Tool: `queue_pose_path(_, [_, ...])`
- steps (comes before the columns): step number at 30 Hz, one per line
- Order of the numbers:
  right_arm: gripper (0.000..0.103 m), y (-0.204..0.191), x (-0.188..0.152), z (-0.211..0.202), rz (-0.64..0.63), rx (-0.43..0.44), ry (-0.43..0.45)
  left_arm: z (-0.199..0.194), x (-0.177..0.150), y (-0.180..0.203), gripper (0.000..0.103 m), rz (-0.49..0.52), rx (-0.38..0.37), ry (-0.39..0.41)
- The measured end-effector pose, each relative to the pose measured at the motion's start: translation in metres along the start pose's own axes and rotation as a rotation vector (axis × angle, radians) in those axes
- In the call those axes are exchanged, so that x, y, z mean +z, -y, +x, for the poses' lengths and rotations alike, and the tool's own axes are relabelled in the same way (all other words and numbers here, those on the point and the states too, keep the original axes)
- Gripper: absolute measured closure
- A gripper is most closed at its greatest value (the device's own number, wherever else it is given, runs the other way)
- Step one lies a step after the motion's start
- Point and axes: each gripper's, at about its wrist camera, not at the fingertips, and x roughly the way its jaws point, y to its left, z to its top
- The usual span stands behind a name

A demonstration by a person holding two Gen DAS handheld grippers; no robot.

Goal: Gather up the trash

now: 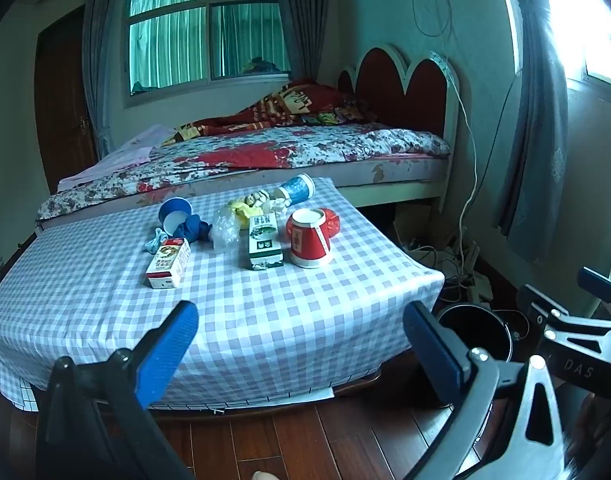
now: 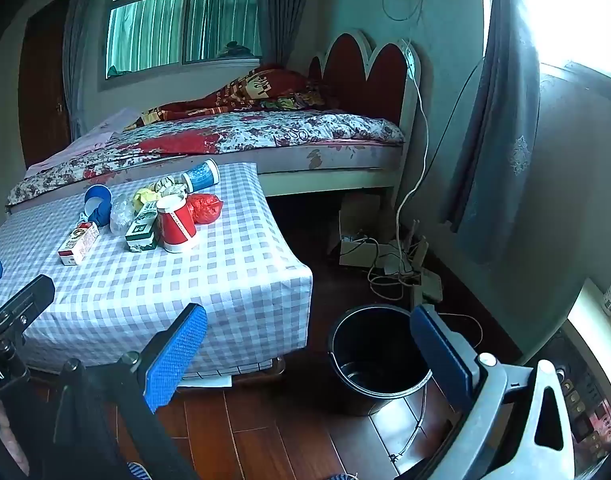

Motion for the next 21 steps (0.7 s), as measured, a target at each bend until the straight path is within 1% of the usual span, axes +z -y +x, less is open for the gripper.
queue_pose_path(16, [0.001,-0.0009,-0.0021,-0.001,0.006,-0.001,0.001,-0.0024,0.0027,0.0023,0.001,-0.002,-0.005,-0.002])
queue_pose_path(21, [0.001,-0.0002,-0.0029,-0.0018,0.01,-0.001,0.0,-0.0044,-0.0041,-0.0004,0.001,-0.001,-0.007,-0.002])
